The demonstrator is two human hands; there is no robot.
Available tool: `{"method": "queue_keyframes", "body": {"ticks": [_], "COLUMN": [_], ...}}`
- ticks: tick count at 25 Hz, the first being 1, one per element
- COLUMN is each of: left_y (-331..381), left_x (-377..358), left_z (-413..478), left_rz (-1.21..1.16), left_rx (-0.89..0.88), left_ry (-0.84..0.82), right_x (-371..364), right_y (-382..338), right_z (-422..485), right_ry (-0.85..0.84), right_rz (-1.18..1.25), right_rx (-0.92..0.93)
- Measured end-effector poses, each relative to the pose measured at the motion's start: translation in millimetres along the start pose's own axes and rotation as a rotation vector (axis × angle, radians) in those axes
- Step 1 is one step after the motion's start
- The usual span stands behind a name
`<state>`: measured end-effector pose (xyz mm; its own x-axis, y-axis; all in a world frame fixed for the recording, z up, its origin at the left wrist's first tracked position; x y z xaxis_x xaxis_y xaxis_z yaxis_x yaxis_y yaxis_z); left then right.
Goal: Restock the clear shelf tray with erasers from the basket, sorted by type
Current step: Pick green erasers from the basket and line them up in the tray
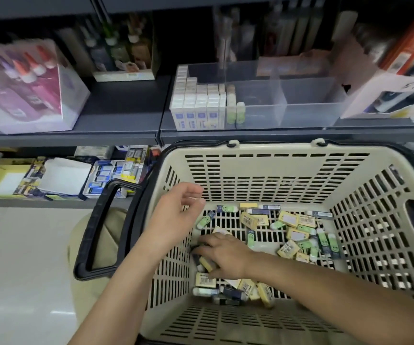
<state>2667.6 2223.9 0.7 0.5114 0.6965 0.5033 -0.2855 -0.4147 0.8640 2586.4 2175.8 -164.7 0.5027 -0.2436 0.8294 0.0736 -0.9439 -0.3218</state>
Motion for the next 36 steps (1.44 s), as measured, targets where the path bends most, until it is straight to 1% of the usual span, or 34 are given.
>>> {"method": "queue_keyframes", "body": {"ticks": [2, 4, 6, 7, 9, 11, 13, 14, 16, 18, 19, 23, 25, 27, 29, 31, 33, 36], "left_y": [-4, -7, -8, -9, -10, -13, -11, -9, -6, -13, -20, -72, -95, -108, -113, -113, -111, -109], "left_x": [6, 8, 7, 6, 3, -2, -15, -24, -49, -80, -95, -153, -171, -179, -183, -187, -186, -174], "left_z": [-8, -10, -10, -10, -9, -9, -8, -5, 7, 25, 32, 26, 18, 15, 15, 14, 17, 25], "left_rz": [-0.002, -0.001, -0.001, 0.002, 0.014, 0.033, 0.052, 0.08, 0.191, 0.297, 0.35, 0.55, 0.566, 0.519, 0.51, 0.552, 0.576, 0.533], "left_rx": [0.007, 0.01, 0.012, 0.011, 0.02, 0.049, 0.062, 0.06, 0.052, 0.073, 0.1, 0.168, 0.149, 0.141, 0.13, 0.096, 0.055, 0.045], "left_ry": [0.014, 0.014, 0.001, -0.003, -0.022, -0.076, -0.153, -0.201, -0.326, -0.424, -0.456, -0.587, -0.66, -0.7, -0.72, -0.709, -0.64, -0.526], "right_x": [-10, -13, -9, -4, 12, 20, 23, 25, 32, 43, 47, 49, 45, 40, 35, 29, 27, 27], "right_y": [-5, -7, -4, 5, 39, 84, 116, 125, 135, 144, 147, 166, 175, 179, 177, 175, 175, 179], "right_z": [13, 18, 14, 9, -4, -23, -46, -55, -65, -70, -71, -77, -80, -80, -76, -72, -70, -74], "right_ry": [-0.035, -0.035, -0.032, -0.021, 0.005, -0.042, -0.089, -0.074, 0.03, 0.152, 0.185, 0.207, 0.206, 0.189, 0.158, 0.132, 0.13, 0.145], "right_rz": [-0.153, -0.258, -0.272, -0.254, -0.215, -0.13, 0.026, 0.115, 0.228, 0.274, 0.287, 0.41, 0.501, 0.597, 0.656, 0.671, 0.676, 0.779], "right_rx": [0.002, 0.045, 0.094, 0.09, 0.017, -0.108, -0.223, -0.259, -0.332, -0.411, -0.437, -0.55, -0.6, -0.612, -0.614, -0.613, -0.617, -0.65]}}
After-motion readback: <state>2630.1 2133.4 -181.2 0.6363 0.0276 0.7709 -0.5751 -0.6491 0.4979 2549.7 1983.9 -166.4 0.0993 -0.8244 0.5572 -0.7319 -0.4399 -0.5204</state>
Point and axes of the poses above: each hand's wrist, its own z-axis towards the middle knuckle, its own x-axis out of the back of the hand, y = z × x, the point moved 8 cm from there along z, towards the middle knuckle, and after that the axes turned 9 degrees about -x, right-handed, at the moved point
